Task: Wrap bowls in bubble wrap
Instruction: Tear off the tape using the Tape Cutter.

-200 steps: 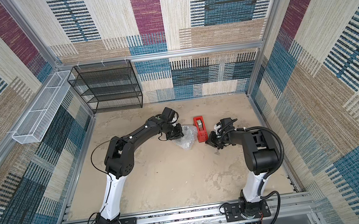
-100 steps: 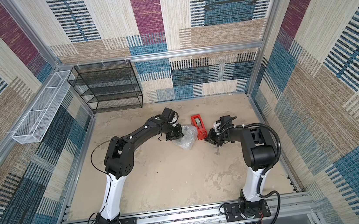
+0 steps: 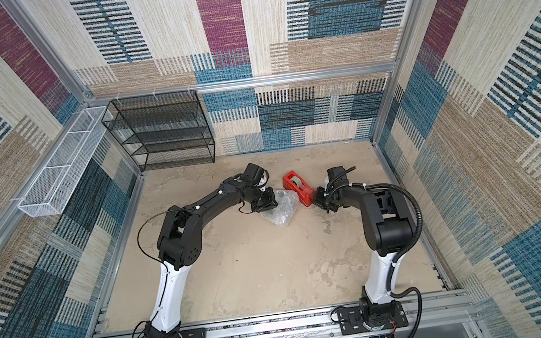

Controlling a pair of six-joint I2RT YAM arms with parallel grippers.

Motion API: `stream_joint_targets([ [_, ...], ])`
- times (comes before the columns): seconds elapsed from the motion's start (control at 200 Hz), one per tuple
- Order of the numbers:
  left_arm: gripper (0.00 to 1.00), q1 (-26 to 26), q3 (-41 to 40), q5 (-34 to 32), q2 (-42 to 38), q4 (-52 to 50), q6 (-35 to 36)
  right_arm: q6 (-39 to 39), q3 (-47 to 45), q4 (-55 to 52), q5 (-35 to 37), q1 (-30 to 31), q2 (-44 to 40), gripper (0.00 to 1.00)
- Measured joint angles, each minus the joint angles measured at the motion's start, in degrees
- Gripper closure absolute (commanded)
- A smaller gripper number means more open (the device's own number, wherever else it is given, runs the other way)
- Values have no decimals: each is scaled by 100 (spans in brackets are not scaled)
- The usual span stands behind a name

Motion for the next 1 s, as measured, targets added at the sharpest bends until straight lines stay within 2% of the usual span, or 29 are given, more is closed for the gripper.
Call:
stream_joint_targets([
  [0.306, 83, 0, 90, 258, 131, 140, 0, 133, 407, 35, 1054, 142, 219, 100],
  [0.856, 83, 0, -70, 247, 13, 199, 0, -46, 282, 232, 901, -85, 173, 100],
  [1.002, 83, -2, -103, 243, -28, 195, 0, -72, 203, 238, 1095, -144, 50, 100],
])
